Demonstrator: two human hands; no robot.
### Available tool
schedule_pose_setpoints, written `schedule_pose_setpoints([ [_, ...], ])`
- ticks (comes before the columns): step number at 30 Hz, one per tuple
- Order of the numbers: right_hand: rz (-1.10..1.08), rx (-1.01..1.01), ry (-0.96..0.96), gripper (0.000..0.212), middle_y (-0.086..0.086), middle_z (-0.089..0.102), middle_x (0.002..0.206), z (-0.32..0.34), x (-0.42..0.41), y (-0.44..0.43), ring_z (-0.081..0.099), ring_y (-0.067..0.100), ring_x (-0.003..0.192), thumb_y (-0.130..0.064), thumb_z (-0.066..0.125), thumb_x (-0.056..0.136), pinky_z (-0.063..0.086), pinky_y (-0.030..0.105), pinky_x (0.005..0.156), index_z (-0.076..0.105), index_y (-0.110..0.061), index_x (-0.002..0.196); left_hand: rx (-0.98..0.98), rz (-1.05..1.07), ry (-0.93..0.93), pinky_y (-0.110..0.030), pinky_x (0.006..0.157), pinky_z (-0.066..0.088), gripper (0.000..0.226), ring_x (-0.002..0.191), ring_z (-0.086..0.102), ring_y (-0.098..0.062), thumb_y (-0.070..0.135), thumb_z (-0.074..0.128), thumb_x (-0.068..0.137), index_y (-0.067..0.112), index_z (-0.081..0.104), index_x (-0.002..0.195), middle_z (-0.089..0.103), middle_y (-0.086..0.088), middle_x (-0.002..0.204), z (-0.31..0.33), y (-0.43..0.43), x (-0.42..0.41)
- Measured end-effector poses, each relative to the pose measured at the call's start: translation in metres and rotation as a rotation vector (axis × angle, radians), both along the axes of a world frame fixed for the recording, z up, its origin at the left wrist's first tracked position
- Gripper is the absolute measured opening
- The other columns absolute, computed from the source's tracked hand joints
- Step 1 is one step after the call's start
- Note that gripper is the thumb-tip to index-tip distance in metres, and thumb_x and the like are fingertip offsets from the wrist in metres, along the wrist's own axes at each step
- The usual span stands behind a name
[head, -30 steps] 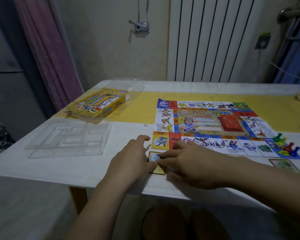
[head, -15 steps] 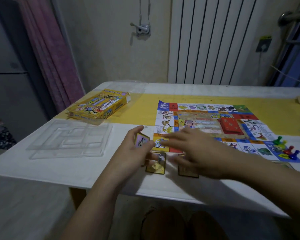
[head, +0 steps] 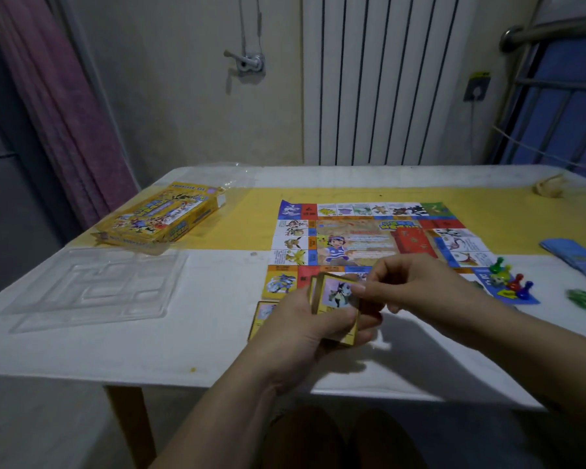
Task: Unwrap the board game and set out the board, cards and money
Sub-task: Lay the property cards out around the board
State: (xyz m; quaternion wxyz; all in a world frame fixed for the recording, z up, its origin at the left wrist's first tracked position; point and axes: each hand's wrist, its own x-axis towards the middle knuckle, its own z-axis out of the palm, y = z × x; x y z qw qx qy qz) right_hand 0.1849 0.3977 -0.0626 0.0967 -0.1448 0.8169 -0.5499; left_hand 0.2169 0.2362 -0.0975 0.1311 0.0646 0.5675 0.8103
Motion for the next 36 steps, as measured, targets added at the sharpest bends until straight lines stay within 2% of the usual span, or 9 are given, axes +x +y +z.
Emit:
schedule_pose_setpoints([
  [5, -0.009, 0.002, -0.017, 0.028, -0.001, 0.067, 0.059, -0.008, 0.009, 0.014, 0.058, 0.002, 0.055, -0.037, 0.071, 0.062, 0.043, 0.012, 0.051, 0.067, -0.009, 0.07, -0.151, -0.055, 0.016, -0.033, 0.076, 0.058, 0.022, 0.084, 0.071, -0.027, -0.007, 0.059, 0.085, 0.009, 0.07, 0.095, 0.072, -0.018, 0.092, -0.004, 0.007, 0.0],
  [10, 0.055, 0.181, -0.045, 0.031, 0.004, 0.07, 0.068, -0.015, 0.017, 0.025, 0.058, 0.007, 0.062, -0.043, 0.067, 0.067, 0.046, 0.022, 0.063, 0.071, -0.013, 0.073, -0.407, -0.138, 0.091, -0.035, 0.079, 0.058, 0.016, 0.087, 0.071, -0.025, 0.002, 0.064, 0.085, 0.009, 0.068, 0.098, 0.074, -0.011, 0.092, -0.005, 0.007, 0.006],
  [13, 0.089, 0.242, -0.08, 0.017, -0.003, 0.068, 0.064, -0.016, 0.026, 0.032, 0.057, 0.001, 0.059, -0.033, 0.068, 0.079, 0.045, 0.016, 0.06, 0.071, -0.018, 0.072, -0.371, -0.217, 0.033, -0.033, 0.076, 0.058, 0.013, 0.086, 0.07, -0.027, 0.002, 0.057, 0.091, 0.005, 0.067, 0.098, 0.072, -0.017, 0.092, -0.004, 0.011, 0.014],
  [16, 0.085, 0.277, -0.09, 0.015, -0.004, 0.069, 0.067, -0.014, 0.031, 0.039, 0.057, 0.0, 0.059, -0.027, 0.066, 0.085, 0.046, 0.016, 0.061, 0.071, -0.018, 0.074, -0.422, -0.22, 0.032, -0.031, 0.074, 0.056, 0.016, 0.087, 0.071, -0.024, 0.006, 0.051, 0.095, 0.007, 0.065, 0.101, 0.073, -0.013, 0.093, -0.004, 0.017, 0.015],
  [20, 0.062, 0.283, -0.138, 0.014, -0.008, 0.068, 0.065, -0.013, 0.037, 0.048, 0.059, 0.0, 0.059, -0.029, 0.064, 0.085, 0.047, 0.021, 0.065, 0.071, -0.021, 0.076, -0.575, -0.166, 0.145, -0.046, 0.086, 0.055, 0.012, 0.09, 0.07, -0.022, 0.014, 0.059, 0.092, 0.018, 0.065, 0.102, 0.073, -0.007, 0.096, -0.008, 0.023, 0.015],
  [26, -0.048, 0.06, -0.262, 0.012, -0.006, 0.064, 0.058, -0.017, 0.043, 0.057, 0.056, 0.002, 0.053, -0.022, 0.066, 0.083, 0.048, 0.019, 0.058, 0.069, -0.01, 0.082, -0.549, -0.059, 0.166, -0.041, 0.086, 0.055, 0.017, 0.085, 0.071, -0.015, 0.014, 0.065, 0.087, 0.019, 0.066, 0.103, 0.074, -0.001, 0.092, -0.008, 0.037, 0.018],
  [28, -0.058, 0.01, -0.285, 0.018, -0.004, 0.067, 0.062, -0.016, 0.045, 0.056, 0.058, 0.004, 0.054, -0.022, 0.071, 0.074, 0.047, 0.018, 0.055, 0.068, -0.009, 0.084, -0.533, -0.029, 0.175, -0.04, 0.082, 0.057, 0.013, 0.083, 0.071, -0.015, 0.015, 0.067, 0.086, 0.022, 0.067, 0.097, 0.074, 0.0, 0.09, -0.008, 0.042, 0.018],
  [30, -0.069, 0.023, -0.274, 0.024, -0.002, 0.069, 0.067, -0.016, 0.044, 0.057, 0.06, 0.004, 0.057, -0.024, 0.074, 0.067, 0.047, 0.017, 0.055, 0.068, -0.009, 0.085, -0.531, -0.033, 0.184, -0.039, 0.079, 0.058, 0.011, 0.082, 0.071, -0.016, 0.017, 0.067, 0.085, 0.023, 0.067, 0.095, 0.074, -0.002, 0.089, -0.007, 0.044, 0.017],
  [36, -0.089, 0.088, -0.214, 0.008, -0.006, 0.067, 0.065, -0.016, 0.038, 0.063, 0.058, 0.002, 0.059, -0.019, 0.069, 0.083, 0.044, 0.021, 0.059, 0.067, -0.012, 0.087, -0.491, -0.059, 0.175, -0.027, 0.074, 0.056, 0.025, 0.086, 0.07, -0.014, 0.009, 0.064, 0.087, 0.03, 0.065, 0.101, 0.074, 0.003, 0.092, -0.007, 0.039, 0.009],
])
